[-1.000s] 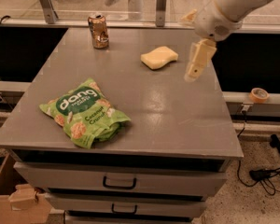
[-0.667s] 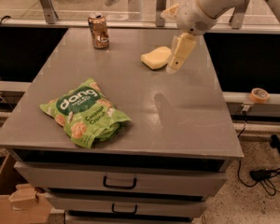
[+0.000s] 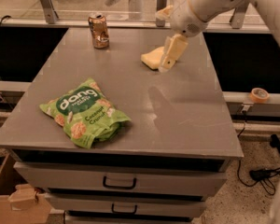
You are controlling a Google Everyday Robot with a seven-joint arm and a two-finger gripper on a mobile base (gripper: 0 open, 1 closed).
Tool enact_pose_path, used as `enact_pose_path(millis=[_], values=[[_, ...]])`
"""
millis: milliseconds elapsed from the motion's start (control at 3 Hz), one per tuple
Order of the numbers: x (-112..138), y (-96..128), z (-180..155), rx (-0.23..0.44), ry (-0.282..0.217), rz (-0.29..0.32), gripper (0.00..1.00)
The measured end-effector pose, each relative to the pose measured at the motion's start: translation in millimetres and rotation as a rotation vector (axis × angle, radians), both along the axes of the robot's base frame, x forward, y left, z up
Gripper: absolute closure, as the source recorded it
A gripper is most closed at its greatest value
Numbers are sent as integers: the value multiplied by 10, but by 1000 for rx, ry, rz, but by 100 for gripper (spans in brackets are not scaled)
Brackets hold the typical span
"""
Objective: Move orange can near sponge
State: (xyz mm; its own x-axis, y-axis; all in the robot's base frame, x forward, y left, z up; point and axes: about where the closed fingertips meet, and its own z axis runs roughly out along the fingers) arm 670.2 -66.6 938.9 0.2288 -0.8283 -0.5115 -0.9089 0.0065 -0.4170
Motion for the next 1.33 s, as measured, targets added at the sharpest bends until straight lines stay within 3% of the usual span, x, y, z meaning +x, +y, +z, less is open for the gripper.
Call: enact_pose_path(millis=[667,1000,1333], values=[[889,636,-153,235,-58,36,0],[1300,1059,-131,350,-82,23,0],[1570,1474,-111,420,-75,-25,0]])
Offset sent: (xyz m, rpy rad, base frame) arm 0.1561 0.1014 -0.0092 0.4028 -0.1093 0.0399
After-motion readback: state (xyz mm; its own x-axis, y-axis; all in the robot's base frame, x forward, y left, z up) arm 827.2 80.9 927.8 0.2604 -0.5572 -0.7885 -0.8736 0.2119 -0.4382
